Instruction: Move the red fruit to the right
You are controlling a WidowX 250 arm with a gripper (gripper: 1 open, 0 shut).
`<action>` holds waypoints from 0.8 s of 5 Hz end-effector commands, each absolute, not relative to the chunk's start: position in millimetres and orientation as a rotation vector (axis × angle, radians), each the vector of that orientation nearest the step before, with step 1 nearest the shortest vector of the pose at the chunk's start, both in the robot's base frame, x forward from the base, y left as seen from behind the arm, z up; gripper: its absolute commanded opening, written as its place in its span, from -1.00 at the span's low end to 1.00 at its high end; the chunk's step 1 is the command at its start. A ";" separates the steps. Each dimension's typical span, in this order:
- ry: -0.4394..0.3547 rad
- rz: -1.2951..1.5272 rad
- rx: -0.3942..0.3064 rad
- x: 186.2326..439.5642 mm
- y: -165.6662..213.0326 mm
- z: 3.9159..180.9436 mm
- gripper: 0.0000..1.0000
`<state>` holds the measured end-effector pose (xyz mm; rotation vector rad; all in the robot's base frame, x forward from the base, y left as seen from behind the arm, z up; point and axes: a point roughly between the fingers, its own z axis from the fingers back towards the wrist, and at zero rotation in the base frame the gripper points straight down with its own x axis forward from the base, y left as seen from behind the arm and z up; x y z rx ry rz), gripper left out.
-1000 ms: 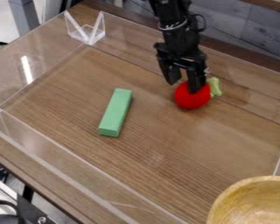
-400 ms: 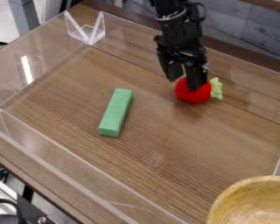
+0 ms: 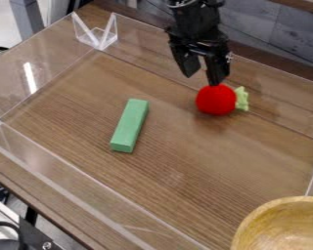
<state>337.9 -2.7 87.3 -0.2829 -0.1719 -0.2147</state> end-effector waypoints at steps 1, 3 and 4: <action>-0.258 -0.241 -0.258 346.0 9.6 112.8 1.00; -0.236 -0.183 -0.249 346.6 3.5 99.7 1.00; -0.212 -0.133 -0.240 345.4 -8.8 90.7 1.00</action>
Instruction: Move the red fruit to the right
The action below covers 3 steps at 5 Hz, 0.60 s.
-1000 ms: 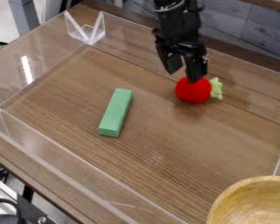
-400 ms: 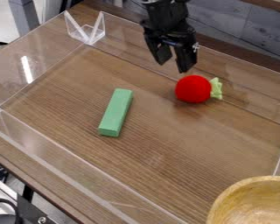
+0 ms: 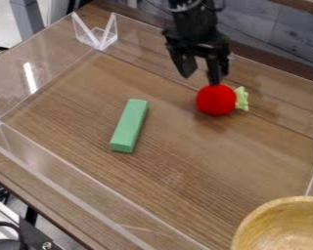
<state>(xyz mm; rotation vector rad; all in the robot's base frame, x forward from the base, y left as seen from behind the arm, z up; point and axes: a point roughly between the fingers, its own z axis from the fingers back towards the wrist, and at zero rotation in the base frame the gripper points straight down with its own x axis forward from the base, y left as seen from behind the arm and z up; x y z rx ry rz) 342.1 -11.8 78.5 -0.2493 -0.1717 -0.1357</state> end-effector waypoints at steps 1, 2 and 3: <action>-0.203 -0.164 -0.241 345.5 9.1 89.3 1.00; -0.209 -0.183 -0.248 345.2 28.8 93.2 1.00; -0.201 -0.213 -0.247 338.9 29.8 91.2 1.00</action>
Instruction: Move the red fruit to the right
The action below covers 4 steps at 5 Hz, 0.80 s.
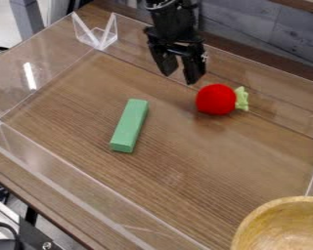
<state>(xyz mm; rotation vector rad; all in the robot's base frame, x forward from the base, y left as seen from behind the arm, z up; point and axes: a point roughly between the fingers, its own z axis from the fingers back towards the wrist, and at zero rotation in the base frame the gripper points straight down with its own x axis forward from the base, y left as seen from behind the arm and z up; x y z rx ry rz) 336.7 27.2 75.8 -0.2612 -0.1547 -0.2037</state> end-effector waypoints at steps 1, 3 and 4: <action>-0.196 -0.234 -0.247 333.6 26.8 85.7 1.00; -0.192 -0.248 -0.242 349.2 1.0 91.3 1.00; -0.186 -0.291 -0.244 348.1 -3.7 88.4 1.00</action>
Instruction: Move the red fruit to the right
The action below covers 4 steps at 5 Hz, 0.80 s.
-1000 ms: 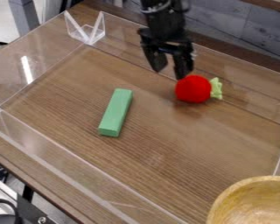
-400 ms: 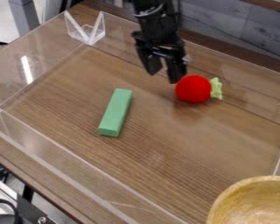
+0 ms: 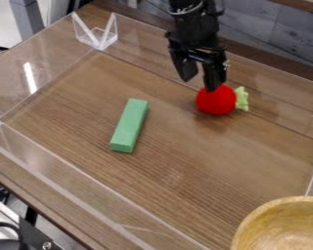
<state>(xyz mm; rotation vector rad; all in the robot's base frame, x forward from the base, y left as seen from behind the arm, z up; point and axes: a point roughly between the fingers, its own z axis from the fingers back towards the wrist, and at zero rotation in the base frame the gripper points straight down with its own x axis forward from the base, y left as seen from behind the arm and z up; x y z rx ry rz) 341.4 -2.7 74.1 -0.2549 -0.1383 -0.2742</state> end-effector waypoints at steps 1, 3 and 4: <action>-0.192 -0.324 -0.248 345.4 -1.4 89.6 1.00; -0.216 -0.318 -0.258 339.4 6.2 92.8 1.00; -0.220 -0.263 -0.250 342.5 -0.4 87.0 1.00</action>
